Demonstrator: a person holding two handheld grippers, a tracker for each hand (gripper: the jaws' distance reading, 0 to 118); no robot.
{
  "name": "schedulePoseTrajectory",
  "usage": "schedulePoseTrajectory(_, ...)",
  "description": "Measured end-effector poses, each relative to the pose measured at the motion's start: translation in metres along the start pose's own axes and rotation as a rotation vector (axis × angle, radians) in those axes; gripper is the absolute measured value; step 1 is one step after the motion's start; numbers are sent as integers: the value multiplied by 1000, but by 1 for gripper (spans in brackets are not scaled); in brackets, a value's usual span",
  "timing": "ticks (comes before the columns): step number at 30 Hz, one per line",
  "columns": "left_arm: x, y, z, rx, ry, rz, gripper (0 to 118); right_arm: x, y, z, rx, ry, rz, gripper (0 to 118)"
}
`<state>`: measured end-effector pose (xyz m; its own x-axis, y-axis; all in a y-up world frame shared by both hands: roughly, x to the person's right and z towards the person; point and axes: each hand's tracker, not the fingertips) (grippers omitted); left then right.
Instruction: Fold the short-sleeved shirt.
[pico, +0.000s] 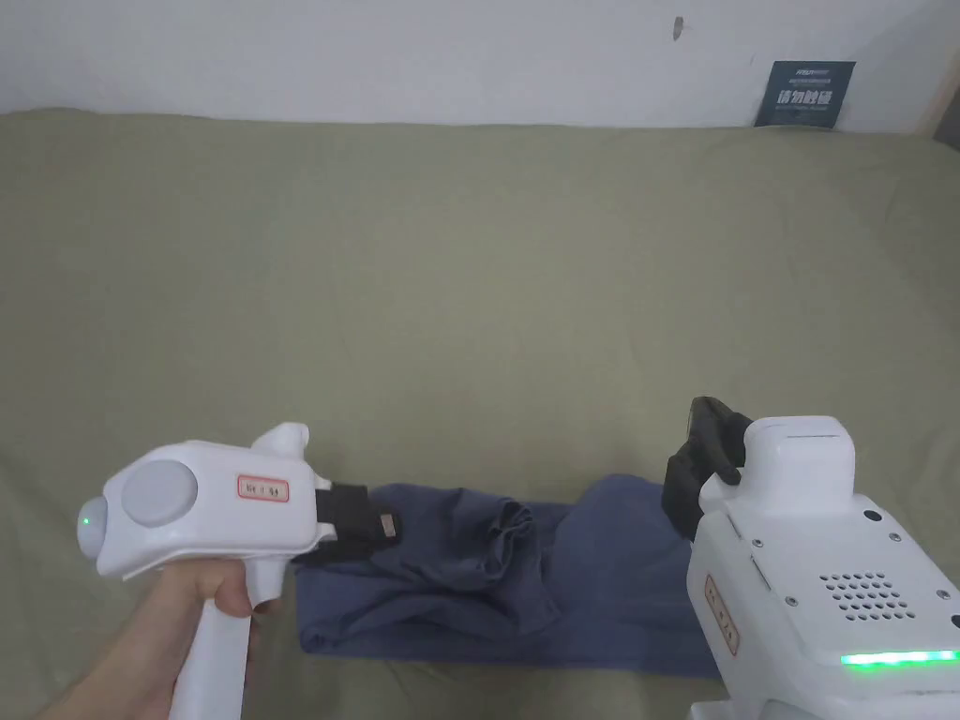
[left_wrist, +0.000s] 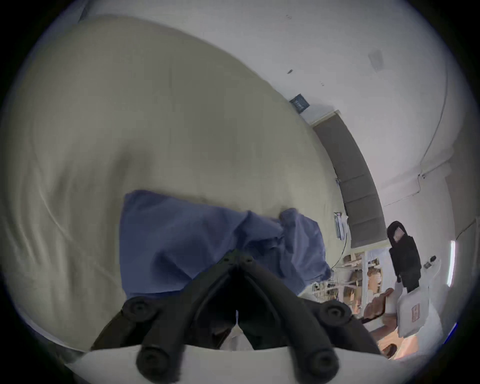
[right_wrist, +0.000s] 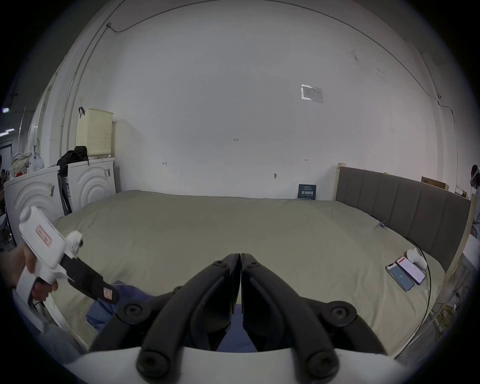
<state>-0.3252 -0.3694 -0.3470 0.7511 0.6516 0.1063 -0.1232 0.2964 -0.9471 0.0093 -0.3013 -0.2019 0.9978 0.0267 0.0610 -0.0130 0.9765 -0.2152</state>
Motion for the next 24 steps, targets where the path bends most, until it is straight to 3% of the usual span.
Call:
schedulePoseTrajectory(2,5,-7,-22,-19,-8,16,1,-3,2,2,-1,-6,4,7)
schedulePoseTrajectory(5,7,-17,-67,-103,-190,99,0,1,0,2,-13,-12,8,8)
schedulePoseTrajectory(11,26,-48,-121,-140,-182,70,0,7,-4,3,-29,-27,27,8)
schedulePoseTrajectory(16,38,-36,-90,-107,-106,-12,0,11,-3,3,-29,-31,34,7)
schedulePoseTrajectory(21,25,-18,-10,-13,-127,-29,0,6,2,2,-8,-26,29,8)
schedulePoseTrajectory(24,-2,-8,38,51,-41,-37,0,0,3,0,2,-14,30,8)
